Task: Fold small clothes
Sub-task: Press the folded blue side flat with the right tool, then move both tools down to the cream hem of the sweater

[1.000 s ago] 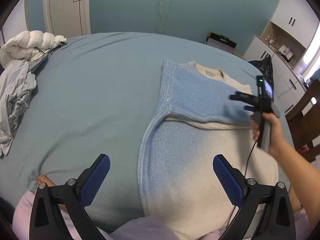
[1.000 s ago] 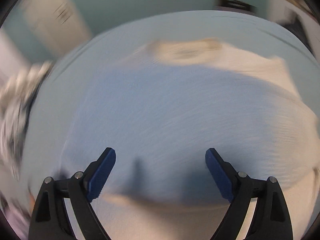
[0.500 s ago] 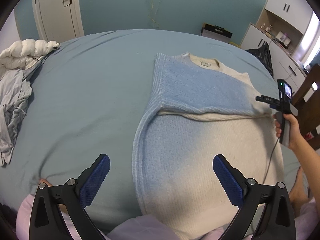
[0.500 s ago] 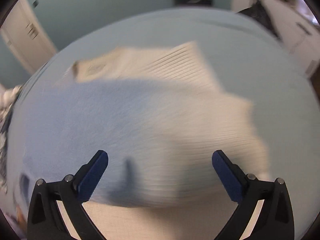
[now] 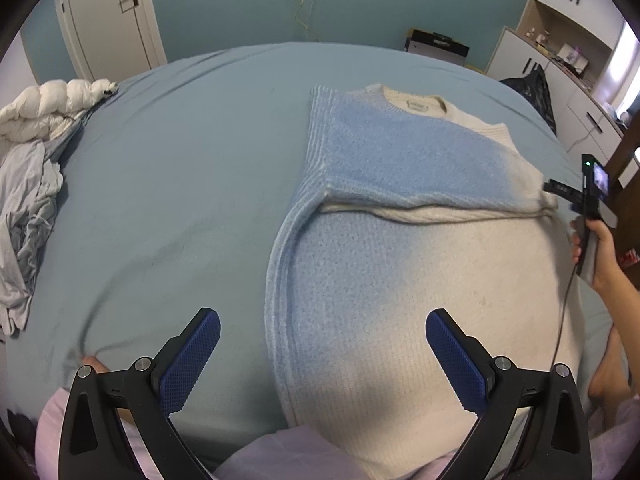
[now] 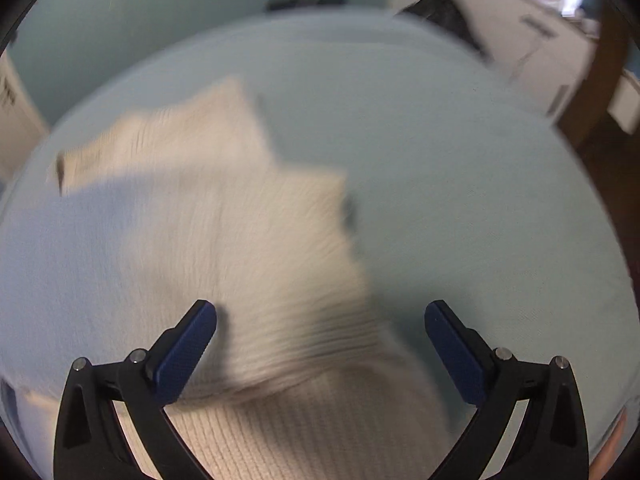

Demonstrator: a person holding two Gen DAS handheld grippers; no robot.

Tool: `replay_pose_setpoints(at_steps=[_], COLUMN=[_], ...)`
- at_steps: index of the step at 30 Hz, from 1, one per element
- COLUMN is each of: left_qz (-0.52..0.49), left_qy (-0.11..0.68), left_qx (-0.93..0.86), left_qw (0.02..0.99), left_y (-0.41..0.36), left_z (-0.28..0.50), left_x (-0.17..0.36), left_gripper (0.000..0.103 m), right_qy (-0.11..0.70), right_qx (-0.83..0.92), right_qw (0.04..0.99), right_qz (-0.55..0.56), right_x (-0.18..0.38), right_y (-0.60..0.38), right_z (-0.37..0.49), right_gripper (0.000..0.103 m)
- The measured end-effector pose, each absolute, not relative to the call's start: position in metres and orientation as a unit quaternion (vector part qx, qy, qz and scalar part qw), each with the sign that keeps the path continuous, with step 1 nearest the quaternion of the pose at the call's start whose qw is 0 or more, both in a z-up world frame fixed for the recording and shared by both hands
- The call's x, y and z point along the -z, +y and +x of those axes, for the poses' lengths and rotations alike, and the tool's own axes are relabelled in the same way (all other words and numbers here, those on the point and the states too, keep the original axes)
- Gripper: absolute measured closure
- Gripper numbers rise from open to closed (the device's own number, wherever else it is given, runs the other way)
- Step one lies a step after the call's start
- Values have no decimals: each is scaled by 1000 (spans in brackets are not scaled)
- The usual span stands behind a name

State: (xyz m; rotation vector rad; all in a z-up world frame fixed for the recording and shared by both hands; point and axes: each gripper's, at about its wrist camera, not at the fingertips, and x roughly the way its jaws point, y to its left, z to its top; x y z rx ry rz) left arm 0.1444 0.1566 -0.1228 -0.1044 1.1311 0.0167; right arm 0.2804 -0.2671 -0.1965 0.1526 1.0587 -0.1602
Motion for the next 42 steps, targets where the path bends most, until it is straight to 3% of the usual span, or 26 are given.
replay_pose_setpoints(at_steps=[4,10,20,27,29,36,42], left_qz=[-55,-56,-7,-150,-205,-260,-296], left_qy=[546,561,567,619,620,669,714], left_qx=[-19,-25,2,59,76,103,62], left_qw=[836,825,823,768,753,688,631], left_y=[163,168,145,124,111,71,105], left_z=[145,144,106,94,88,48,29], left_x=[129,132,96,64,68,162,250], left_gripper=[0,0,0,0,0,0,12], right_qy=[530,563,597,609,599,598,599], right_qx=[179,152,33,-19,-36,-58,-65], right_qw=[829,811,800,785,790,788,787], right_qz=[14,41,45,112,128,134,134], right_x=[203,188,24,-25,-2,33,29], right_y=[-288,-320,-283,-281,-259,-263,-282], right_z=[275,259,179,75,58,48,28], right_gripper=[2,2,2,1,1,1,1])
